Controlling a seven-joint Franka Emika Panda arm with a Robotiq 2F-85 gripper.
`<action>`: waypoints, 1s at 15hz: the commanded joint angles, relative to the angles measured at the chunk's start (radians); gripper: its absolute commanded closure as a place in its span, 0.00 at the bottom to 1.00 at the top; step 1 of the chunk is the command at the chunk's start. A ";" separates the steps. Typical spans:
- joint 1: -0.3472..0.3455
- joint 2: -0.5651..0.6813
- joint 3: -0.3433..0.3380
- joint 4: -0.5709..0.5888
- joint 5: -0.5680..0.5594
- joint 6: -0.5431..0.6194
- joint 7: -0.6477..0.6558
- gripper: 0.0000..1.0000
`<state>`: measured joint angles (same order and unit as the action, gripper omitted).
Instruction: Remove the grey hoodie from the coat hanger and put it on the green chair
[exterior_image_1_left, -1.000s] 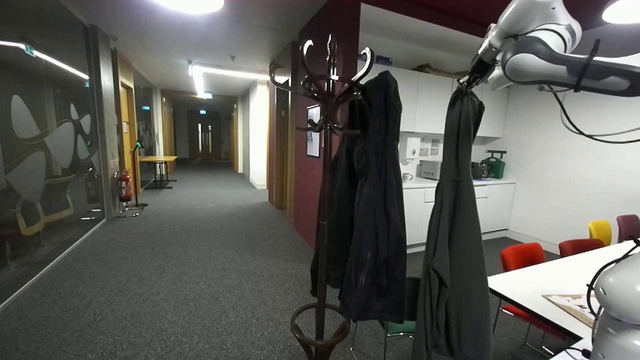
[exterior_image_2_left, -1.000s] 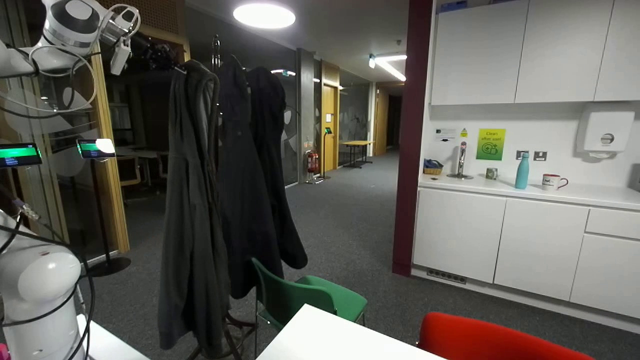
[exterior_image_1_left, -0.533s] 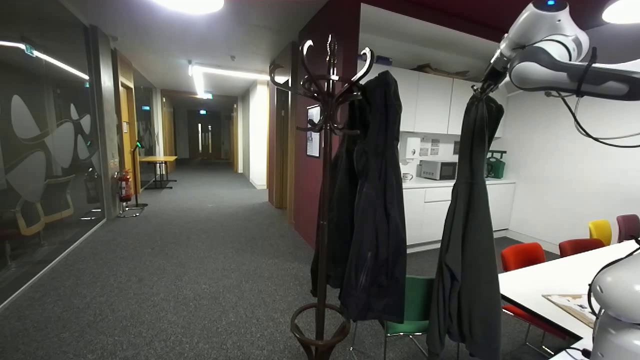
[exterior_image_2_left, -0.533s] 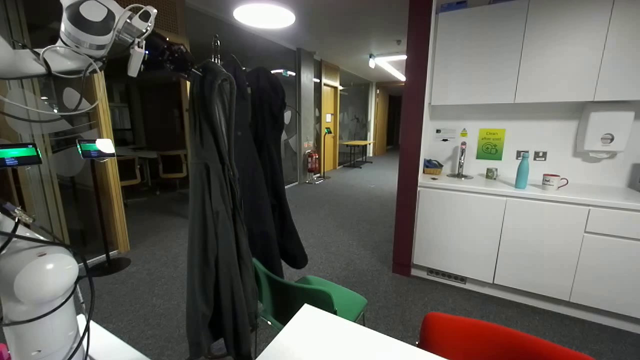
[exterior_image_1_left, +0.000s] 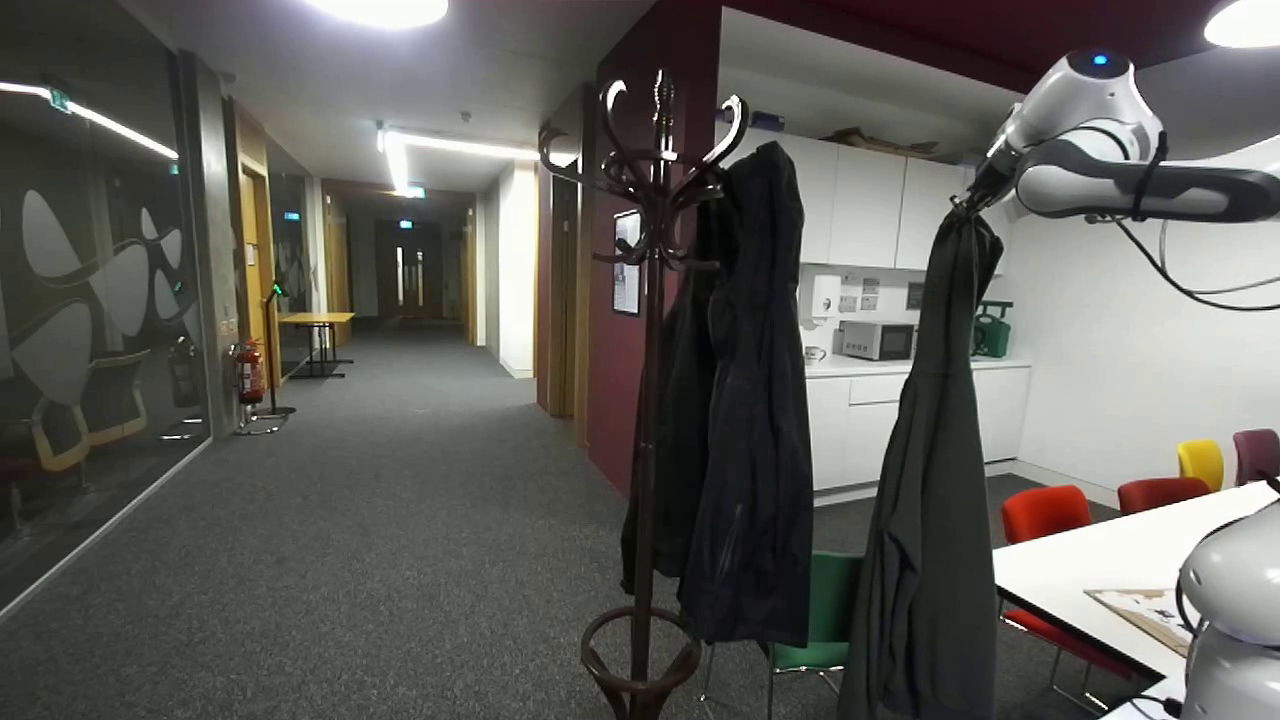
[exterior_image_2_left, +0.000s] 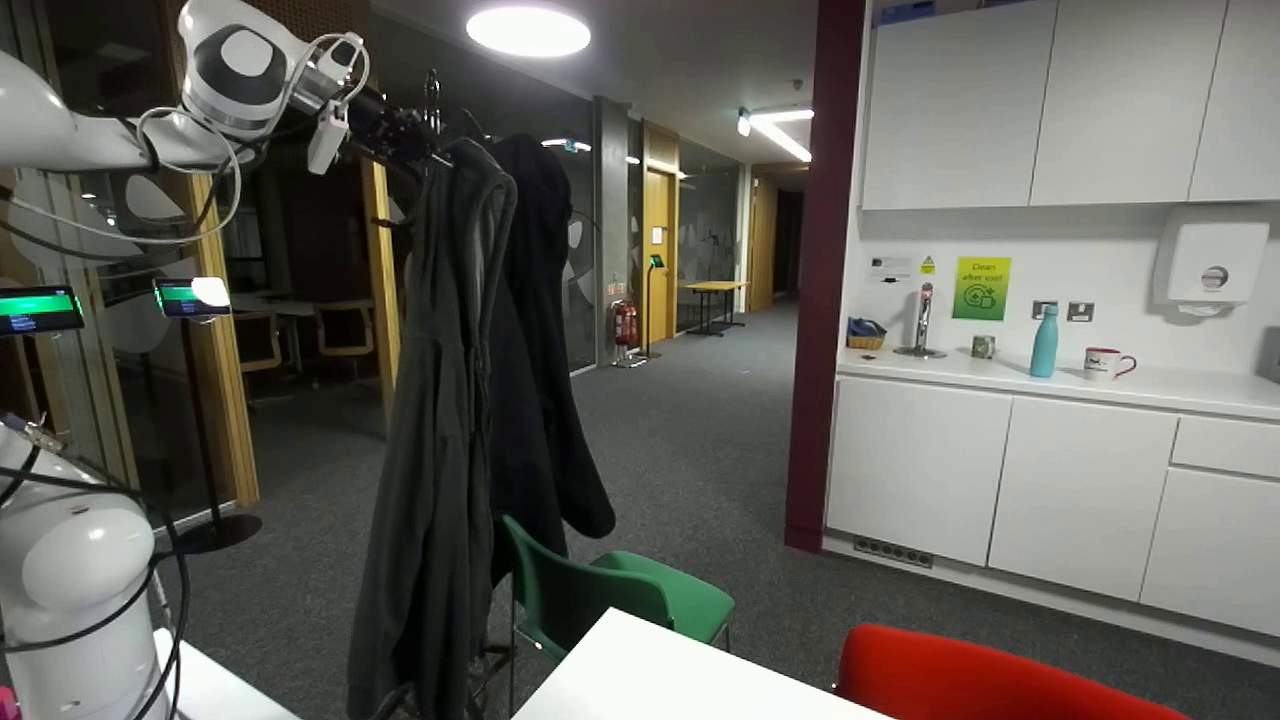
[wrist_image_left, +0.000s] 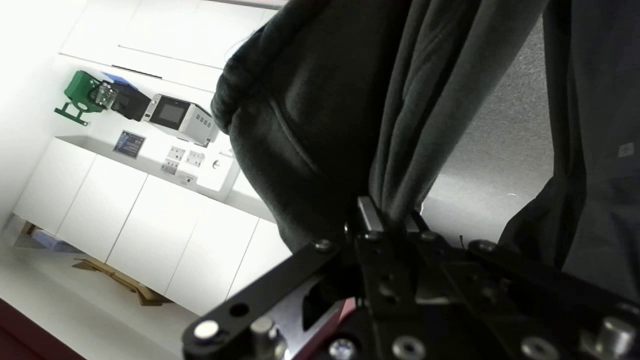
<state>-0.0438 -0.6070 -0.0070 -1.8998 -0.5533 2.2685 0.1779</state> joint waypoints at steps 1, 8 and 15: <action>-0.042 0.020 -0.016 -0.017 0.021 0.112 -0.055 0.98; -0.090 0.123 -0.033 -0.017 0.012 0.200 -0.071 0.98; -0.120 0.235 -0.059 0.029 0.025 0.238 -0.093 0.98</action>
<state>-0.1423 -0.4181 -0.0580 -1.9345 -0.5532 2.4626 0.1404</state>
